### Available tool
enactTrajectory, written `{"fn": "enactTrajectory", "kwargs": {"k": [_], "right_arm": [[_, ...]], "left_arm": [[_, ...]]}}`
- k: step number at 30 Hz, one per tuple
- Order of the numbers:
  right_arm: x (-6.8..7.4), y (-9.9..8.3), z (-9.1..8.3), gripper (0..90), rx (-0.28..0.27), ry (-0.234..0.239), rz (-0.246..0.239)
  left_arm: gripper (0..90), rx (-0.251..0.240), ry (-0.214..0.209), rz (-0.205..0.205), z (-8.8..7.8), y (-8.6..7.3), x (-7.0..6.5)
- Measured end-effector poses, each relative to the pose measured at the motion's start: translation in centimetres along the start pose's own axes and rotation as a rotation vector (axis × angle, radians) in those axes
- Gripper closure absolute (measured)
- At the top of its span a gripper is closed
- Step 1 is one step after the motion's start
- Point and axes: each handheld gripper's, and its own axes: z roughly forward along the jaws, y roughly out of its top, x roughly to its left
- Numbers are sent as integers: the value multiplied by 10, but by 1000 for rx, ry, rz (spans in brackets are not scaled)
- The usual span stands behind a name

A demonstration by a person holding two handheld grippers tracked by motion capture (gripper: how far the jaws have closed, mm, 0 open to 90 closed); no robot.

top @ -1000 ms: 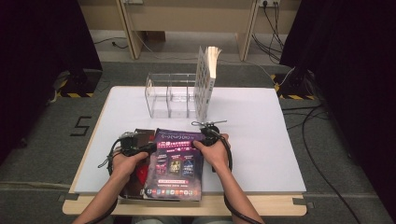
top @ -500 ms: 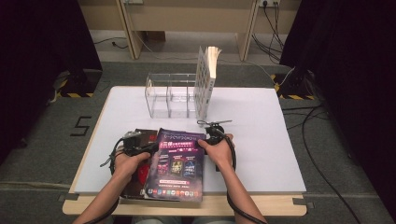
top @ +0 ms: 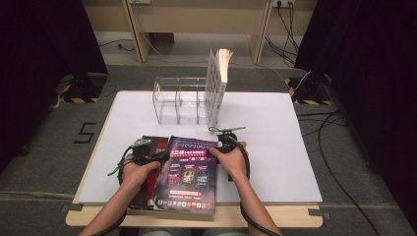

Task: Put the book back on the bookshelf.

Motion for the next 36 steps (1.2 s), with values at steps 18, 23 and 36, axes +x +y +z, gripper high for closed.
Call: {"fn": "enactTrajectory", "kwargs": {"k": [18, 23, 36], "right_arm": [[-5, -2, -4, 451, 35, 39, 34], [-7, -1, -4, 441, 38, 50, 40], [-7, 0, -4, 506, 54, 31, 49]], "left_arm": [[753, 22, 3, -41, 4, 1, -1], [752, 23, 1, -46, 4, 1, 0], [756, 19, 20, -41, 4, 0, -3]]}}
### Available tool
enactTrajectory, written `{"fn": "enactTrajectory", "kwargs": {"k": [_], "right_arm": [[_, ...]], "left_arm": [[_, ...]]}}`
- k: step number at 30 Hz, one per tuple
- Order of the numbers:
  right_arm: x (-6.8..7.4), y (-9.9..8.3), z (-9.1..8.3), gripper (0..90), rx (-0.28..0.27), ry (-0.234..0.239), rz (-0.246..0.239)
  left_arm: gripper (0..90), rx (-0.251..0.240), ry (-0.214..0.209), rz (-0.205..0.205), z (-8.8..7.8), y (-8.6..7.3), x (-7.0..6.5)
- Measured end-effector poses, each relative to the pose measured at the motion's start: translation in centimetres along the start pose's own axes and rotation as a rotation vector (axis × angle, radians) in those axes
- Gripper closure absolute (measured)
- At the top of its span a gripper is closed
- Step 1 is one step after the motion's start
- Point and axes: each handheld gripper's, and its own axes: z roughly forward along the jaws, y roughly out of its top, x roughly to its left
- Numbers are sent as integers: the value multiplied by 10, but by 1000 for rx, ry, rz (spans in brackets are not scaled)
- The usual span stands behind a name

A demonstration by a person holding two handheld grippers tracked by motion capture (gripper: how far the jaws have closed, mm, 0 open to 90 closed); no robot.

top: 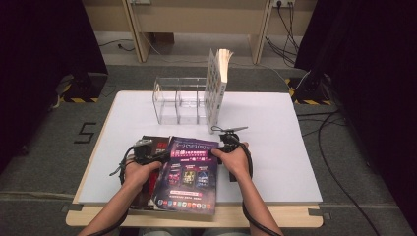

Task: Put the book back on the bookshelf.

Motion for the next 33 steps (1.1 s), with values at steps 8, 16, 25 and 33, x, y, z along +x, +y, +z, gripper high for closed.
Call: {"fn": "enactTrajectory", "kwargs": {"k": [8, 16, 25, 33], "right_arm": [[-2, 2, -1, 563, 11, 3, 47], [1, 2, -2, 535, 14, -15, 42], [4, 3, -1, 462, 23, -22, 37], [1, 2, -1, 433, 8, -3, 69]], "left_arm": [[758, 3, 20, 6, 0, 1, -3], [769, -1, 1, -2, -1, 1, -1], [772, 8, -14, 27, -1, 0, -4], [773, 7, -14, 30, -1, 0, -4]]}}
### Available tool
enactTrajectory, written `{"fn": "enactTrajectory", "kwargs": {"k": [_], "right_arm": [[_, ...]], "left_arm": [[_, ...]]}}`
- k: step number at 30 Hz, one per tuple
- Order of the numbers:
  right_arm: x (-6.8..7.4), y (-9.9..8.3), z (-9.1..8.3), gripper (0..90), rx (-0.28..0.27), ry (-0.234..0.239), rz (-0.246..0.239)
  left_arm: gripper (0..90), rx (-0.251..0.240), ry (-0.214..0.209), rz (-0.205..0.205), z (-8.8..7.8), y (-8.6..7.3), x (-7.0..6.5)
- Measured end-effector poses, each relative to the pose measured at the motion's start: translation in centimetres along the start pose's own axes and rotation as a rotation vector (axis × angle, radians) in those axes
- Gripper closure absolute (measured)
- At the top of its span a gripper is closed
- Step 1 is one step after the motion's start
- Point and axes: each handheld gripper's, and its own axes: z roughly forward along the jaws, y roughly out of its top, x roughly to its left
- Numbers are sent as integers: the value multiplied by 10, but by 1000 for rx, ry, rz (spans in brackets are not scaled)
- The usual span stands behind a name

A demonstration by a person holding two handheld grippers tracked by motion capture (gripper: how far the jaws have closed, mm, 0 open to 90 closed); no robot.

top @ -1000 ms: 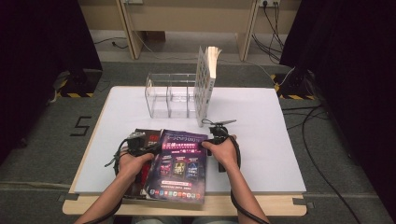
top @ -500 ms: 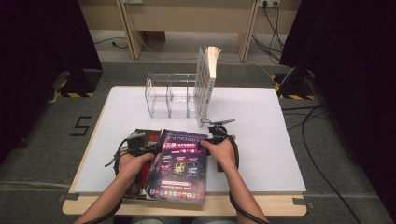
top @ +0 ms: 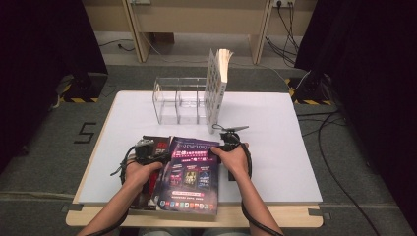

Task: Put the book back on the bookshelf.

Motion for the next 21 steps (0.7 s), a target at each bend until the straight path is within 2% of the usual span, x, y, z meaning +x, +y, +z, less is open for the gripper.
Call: {"fn": "enactTrajectory", "kwargs": {"k": [3, 4, 8, 11, 15, 21], "right_arm": [[-1, 0, 0, 441, 0, 8, 16], [-1, 0, 0, 452, -5, 4, 6], [-4, -1, -1, 521, -4, 1, 15], [-5, 1, -1, 541, 8, 0, 24], [-6, 0, -2, 566, -1, 5, 33], [-13, -1, -5, 651, -19, 40, 63]], "left_arm": [[773, 5, -2, -8, 0, 1, 0], [772, 10, -4, -13, 1, 1, 1], [772, 12, -5, -34, 1, 1, 2], [773, 16, 2, -34, 1, 2, 0], [772, 26, 0, -41, 2, 2, 1], [776, 36, 14, -24, 2, 4, -1]]}}
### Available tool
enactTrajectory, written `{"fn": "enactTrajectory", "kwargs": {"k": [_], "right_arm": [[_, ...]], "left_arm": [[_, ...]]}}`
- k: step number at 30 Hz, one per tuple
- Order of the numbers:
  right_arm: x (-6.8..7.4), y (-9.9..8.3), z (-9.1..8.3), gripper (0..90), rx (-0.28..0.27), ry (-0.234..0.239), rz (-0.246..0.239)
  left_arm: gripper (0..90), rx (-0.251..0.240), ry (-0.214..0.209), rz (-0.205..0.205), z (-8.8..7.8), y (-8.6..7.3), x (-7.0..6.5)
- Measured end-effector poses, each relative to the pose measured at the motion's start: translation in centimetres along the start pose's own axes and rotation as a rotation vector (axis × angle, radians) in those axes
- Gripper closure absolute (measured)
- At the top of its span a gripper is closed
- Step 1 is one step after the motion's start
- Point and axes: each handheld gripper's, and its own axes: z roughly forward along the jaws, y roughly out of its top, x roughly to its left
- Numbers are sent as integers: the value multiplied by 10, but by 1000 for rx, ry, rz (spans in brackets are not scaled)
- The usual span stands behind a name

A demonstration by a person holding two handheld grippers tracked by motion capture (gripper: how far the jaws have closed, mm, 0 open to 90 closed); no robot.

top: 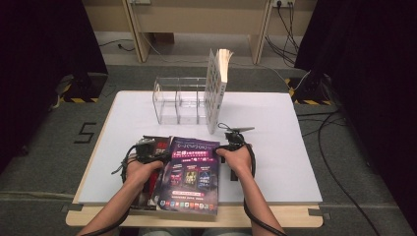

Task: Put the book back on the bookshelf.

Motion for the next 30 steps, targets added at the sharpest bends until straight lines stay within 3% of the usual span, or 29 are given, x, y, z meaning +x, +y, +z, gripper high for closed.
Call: {"fn": "enactTrajectory", "kwargs": {"k": [11, 17, 19, 24, 30], "right_arm": [[0, 0, -4, 697, -18, 3, 6], [-4, 0, -5, 708, -20, 37, 55], [-5, -1, -3, 675, 14, 72, 84], [-1, -5, 2, 639, 25, 67, 41], [14, -3, -2, 685, 23, -20, -71]], "left_arm": [[776, 6, -2, 6, 0, 0, 1], [774, 3, 5, 5, 0, 0, 0], [775, 2, 8, -4, 0, -1, 0], [774, 0, 11, 4, 0, -1, 0], [760, 4, 22, 23, 0, -1, 1]]}}
